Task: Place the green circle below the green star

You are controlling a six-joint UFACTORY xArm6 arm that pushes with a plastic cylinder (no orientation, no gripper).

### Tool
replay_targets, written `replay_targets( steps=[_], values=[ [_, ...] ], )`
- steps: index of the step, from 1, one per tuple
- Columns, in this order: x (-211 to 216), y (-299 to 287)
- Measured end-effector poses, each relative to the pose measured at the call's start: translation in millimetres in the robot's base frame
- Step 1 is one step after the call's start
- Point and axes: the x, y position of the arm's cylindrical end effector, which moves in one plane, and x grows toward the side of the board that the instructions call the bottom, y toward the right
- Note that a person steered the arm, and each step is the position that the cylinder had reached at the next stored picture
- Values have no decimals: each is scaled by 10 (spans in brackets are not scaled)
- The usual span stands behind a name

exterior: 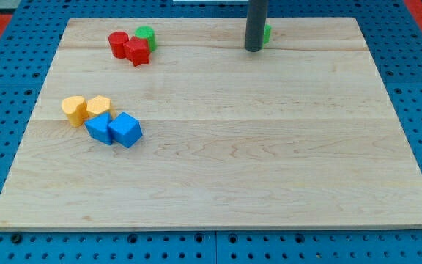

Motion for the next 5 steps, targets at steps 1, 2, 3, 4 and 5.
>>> replay_targets(
  steps=[1,2,3,4,5],
  values=[
    [-404,-361],
    [-800,-1075],
    [-531,-2124],
    [-195,-2222],
    [109,-2204]
  ],
)
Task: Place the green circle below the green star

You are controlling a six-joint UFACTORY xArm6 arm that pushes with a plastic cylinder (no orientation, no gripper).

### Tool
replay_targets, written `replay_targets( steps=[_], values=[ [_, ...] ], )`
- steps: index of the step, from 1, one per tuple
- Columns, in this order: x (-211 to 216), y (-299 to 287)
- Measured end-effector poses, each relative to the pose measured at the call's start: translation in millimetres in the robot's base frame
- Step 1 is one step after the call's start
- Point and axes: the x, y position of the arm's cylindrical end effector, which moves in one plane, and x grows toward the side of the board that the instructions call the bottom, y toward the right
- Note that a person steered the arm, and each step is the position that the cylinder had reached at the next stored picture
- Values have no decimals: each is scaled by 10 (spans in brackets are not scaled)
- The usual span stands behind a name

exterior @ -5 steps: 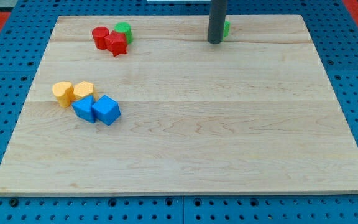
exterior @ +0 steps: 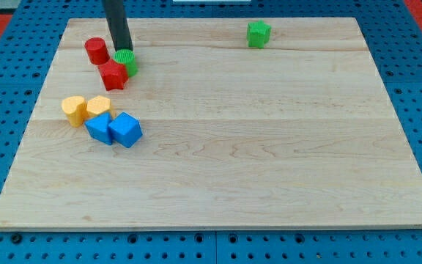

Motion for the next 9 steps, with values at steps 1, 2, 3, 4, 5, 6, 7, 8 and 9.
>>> replay_targets(
  steps=[1,2,3,4,5,6,7,8,9],
  values=[
    [267,-376],
    [419,14],
    [634,355],
    [887,540],
    [616,663],
    [353,880],
    [253,1325],
    [163,1318],
    [147,1325]
  ],
)
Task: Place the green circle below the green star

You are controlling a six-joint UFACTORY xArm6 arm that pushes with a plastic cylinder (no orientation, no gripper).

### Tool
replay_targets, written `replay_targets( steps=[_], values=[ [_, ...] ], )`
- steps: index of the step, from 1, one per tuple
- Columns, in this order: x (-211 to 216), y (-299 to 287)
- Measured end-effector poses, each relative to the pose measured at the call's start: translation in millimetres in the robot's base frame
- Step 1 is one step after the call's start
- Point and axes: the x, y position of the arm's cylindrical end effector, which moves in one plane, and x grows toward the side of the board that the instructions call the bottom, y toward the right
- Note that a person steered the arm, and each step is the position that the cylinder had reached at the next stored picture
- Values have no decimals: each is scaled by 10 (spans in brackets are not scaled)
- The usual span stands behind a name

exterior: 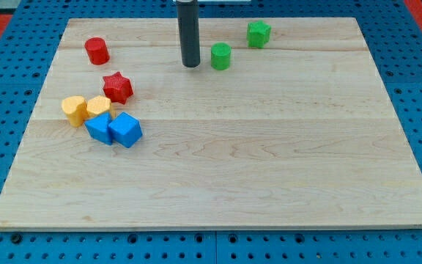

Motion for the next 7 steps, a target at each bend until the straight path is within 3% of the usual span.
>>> replay_targets(
  steps=[1,2,3,5,6,7],
  values=[
    [-118,291],
    [-133,-70],
    [-327,13],
    [-156,538],
    [-90,520],
    [-43,-169]
  ],
)
